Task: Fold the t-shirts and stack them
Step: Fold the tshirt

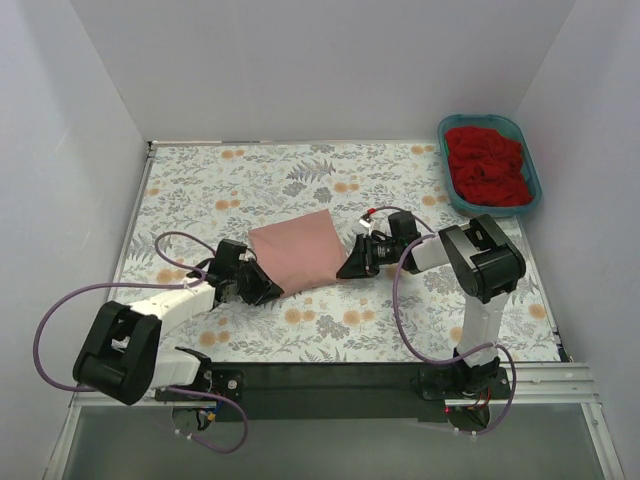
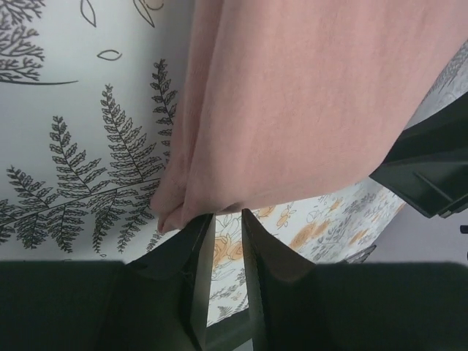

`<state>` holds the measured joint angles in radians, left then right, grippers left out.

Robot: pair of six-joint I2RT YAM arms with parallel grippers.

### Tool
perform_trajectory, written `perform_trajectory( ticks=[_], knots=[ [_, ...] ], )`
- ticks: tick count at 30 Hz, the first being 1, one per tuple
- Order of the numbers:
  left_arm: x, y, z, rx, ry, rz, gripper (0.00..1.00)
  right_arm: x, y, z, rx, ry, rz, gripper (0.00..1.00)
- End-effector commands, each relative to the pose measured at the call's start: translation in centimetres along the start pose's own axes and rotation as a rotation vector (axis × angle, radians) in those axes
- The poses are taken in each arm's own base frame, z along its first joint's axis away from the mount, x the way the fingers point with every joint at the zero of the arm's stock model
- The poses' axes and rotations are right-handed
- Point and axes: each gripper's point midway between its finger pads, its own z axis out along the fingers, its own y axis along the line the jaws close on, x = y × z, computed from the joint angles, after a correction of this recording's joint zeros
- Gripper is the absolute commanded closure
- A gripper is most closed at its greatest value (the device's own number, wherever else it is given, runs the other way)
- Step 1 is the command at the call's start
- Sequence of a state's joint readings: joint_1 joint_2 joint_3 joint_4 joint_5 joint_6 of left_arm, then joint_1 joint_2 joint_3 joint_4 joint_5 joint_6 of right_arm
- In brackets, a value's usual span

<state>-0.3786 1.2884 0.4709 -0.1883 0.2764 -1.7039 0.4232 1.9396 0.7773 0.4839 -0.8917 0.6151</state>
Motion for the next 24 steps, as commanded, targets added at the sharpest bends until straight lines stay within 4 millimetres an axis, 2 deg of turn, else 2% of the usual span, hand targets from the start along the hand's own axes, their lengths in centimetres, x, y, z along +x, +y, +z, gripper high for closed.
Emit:
perform_trajectory(
  ticks=[1,2,3,5,6,7,9,10,12,13,14,16,17,18,19,21,22,24],
  knots=[
    [-0.5,1.1,-0.3,-0.049,-0.047,-0.077,0.80,0.1,-2.5,-0.9,0.045,-0.045,-0.050,0.61],
    [-0.7,0.9,-0.8,-0.044,-0.064,-0.074,0.81,-0.5,-2.5,-1.5,0.056,-0.069,-0.057,0.61],
    [-0.9,1.6,-1.2,-0.075,-0.088,-0.082,0.81,-0.6,-2.4,-1.8,0.059,-0.078,-0.063,0.61],
    [-1.5,1.1,-2.3,-0.056,-0.133,-0.070,0.80,-1.5,-0.7,-2.3,0.042,-0.101,-0.093,0.61],
    [-1.6,1.5,-2.8,-0.082,-0.148,-0.067,0.78,-1.7,0.1,-2.5,0.028,-0.107,-0.088,0.61],
    [-2.1,0.7,-3.5,-0.068,-0.170,-0.040,0.75,-2.5,1.7,-2.8,0.009,-0.128,-0.122,0.61],
    [-2.8,0.2,-5.0,-0.070,-0.210,-0.013,0.65,-2.8,3.8,-2.7,-0.014,-0.128,-0.148,0.61],
    [-4.0,-0.8,-6.0,-0.068,-0.268,0.022,0.62,-3.6,5.8,-2.6,-0.042,-0.140,-0.179,0.60],
    [-5.3,-0.8,-7.4,-0.101,-0.337,0.053,0.50,-3.2,8.7,-1.4,-0.086,-0.114,-0.215,0.60],
    [-6.7,-1.5,-8.5,-0.110,-0.408,0.068,0.45,-3.3,9.9,-0.9,-0.097,-0.114,-0.219,0.59],
    [-7.4,-1.3,-9.1,-0.134,-0.442,0.095,0.36,-3.1,12.1,0.3,-0.128,-0.096,-0.253,0.59],
    [-9.0,-0.2,-10.3,-0.216,-0.529,0.103,0.29,-3.2,13.5,1.9,-0.130,-0.099,-0.255,0.57],
    [-9.6,-0.3,-11.0,-0.234,-0.558,0.116,0.25,-2.9,15.2,3.2,-0.156,-0.084,-0.283,0.56],
    [-9.9,0.0,-11.3,-0.254,-0.574,0.128,0.19,-2.8,15.4,4.0,-0.154,-0.080,-0.277,0.55],
    [-10.6,0.4,-11.8,-0.281,-0.617,0.139,0.17,-2.5,15.2,5.6,-0.145,-0.084,-0.251,0.55],
    [-11.2,0.5,-12.2,-0.296,-0.656,0.174,0.14,-2.6,14.8,7.1,-0.147,-0.084,-0.222,0.54],
    [-11.6,0.4,-12.7,-0.292,-0.681,0.184,0.14,-2.5,13.4,8.4,-0.143,-0.085,-0.200,0.54],
    [-12.3,0.8,-12.9,-0.304,-0.729,0.221,0.14,-2.3,12.0,9.7,-0.137,-0.070,-0.130,0.54]
  ],
)
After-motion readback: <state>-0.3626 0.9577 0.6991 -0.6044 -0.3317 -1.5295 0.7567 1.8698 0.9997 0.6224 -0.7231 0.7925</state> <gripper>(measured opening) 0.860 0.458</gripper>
